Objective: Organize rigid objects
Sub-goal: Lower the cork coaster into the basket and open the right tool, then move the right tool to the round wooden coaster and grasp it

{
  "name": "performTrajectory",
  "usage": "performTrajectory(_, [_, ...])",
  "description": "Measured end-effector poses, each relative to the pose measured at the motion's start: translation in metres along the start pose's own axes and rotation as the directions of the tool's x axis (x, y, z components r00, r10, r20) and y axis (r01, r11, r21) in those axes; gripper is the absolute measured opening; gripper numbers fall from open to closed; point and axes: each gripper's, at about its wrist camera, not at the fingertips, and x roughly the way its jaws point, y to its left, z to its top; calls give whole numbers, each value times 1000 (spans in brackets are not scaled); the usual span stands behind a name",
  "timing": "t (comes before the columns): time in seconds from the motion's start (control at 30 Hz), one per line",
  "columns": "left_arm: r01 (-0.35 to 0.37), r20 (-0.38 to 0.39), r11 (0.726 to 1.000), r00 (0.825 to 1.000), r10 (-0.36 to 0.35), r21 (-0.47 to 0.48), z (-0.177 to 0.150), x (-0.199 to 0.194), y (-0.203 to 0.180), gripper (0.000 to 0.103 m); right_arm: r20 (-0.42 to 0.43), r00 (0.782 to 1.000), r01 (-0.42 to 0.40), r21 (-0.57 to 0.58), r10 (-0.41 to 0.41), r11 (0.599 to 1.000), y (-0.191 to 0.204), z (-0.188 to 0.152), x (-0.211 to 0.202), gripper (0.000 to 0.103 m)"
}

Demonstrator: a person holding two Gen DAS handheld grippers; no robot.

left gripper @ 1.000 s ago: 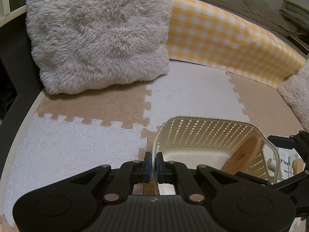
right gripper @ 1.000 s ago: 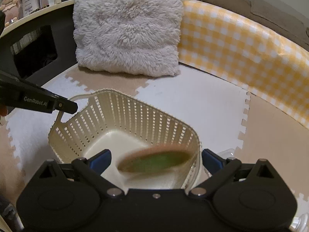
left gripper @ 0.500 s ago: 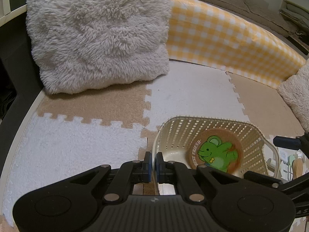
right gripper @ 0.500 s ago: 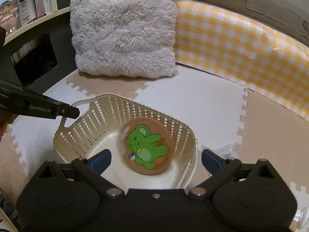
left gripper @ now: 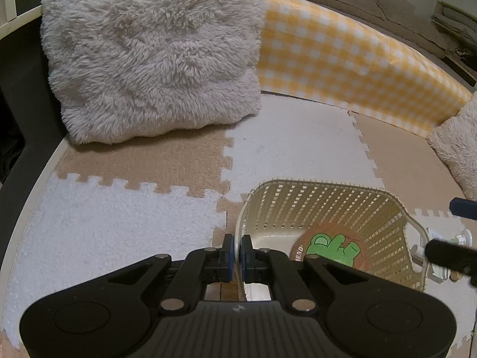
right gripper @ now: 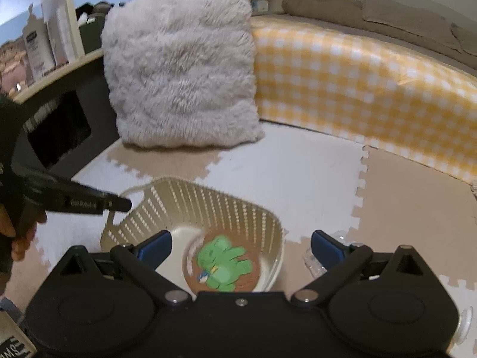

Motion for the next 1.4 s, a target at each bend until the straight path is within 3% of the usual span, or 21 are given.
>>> performTrajectory(0.17, [2,0,1000,1000,-2,-1,0,0,1,4,43,999,-23,32,22,999,-6,4,-18,93])
performTrajectory(0.3, [2,0,1000,1000,-2,-2,0,0,1,4,108,994,14,50,-19,999,-20,7,-43,94])
performTrajectory(0.47, [1,-1,1000,1000,-1,-1,0,0,1,4,155,978,123,121,-141,985,-57,2,-71,96])
performTrajectory(0.63, [2,-2,1000,1000,-2,-4,0,0,1,4,137,956,226,224,-261,948,-96,-11,-86,97])
performTrajectory(0.83, [1,-2,1000,1000,-1,-1,-1,-1,1,4,46,924,342,342,-379,875,-136,-32,-93,97])
performTrajectory(1.0, [-1,-3,1000,1000,1,1,-1,-1,1,5,-101,896,431,438,-433,789,-170,-55,-77,96])
performTrajectory(1.13, [-1,-3,1000,1000,1,1,-2,-1,1,5,-212,890,454,491,-403,744,-186,-72,-60,88])
performTrajectory(1.4, [-1,-11,1000,1000,1,7,-3,0,1,5,-355,878,475,584,-320,658,-203,-103,-28,83])
